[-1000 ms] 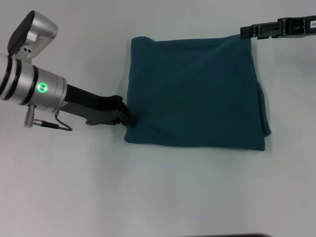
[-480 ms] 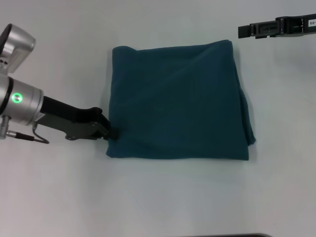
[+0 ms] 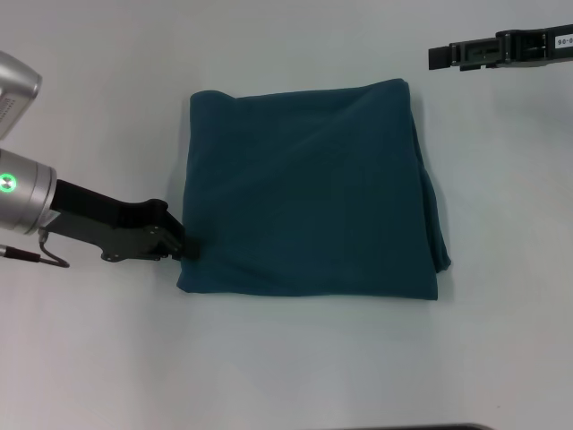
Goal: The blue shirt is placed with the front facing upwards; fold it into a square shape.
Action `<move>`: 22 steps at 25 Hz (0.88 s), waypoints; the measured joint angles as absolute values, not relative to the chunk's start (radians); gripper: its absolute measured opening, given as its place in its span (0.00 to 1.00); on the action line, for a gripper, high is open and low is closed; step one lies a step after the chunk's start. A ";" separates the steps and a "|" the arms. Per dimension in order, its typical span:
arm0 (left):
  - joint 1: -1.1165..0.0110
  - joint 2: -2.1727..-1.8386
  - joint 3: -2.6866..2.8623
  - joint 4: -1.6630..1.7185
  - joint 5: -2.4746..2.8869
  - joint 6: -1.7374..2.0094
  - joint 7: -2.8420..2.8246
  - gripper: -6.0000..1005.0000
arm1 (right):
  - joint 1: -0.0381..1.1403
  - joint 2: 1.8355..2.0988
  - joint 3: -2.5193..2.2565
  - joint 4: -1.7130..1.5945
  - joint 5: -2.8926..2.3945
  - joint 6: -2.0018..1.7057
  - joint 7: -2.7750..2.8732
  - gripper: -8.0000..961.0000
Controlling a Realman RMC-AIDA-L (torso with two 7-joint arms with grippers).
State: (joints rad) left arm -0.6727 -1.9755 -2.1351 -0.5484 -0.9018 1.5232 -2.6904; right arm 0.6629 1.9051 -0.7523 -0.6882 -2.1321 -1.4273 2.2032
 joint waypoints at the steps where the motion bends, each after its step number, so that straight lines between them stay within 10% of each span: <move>1: -0.673 -1.975 -2.136 -0.550 -0.902 1.525 -2.688 0.05 | 0.663 1.905 -0.752 -0.688 -2.132 -1.427 2.203 0.94; 9: -0.683 -1.973 -2.135 -0.554 -0.902 1.533 -2.692 0.05 | 0.667 1.908 -0.752 -0.687 -2.132 -1.432 2.208 0.94; 22: -0.663 -1.960 -2.272 -0.745 -0.901 1.549 -2.633 0.53 | 0.668 1.913 -0.751 -0.686 -2.132 -1.426 2.214 0.94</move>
State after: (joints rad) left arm -0.6625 -1.9601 -2.2724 -0.7448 -0.9007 1.5490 -2.6330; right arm 0.6679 1.9130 -0.7509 -0.6863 -2.1322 -1.4259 2.2138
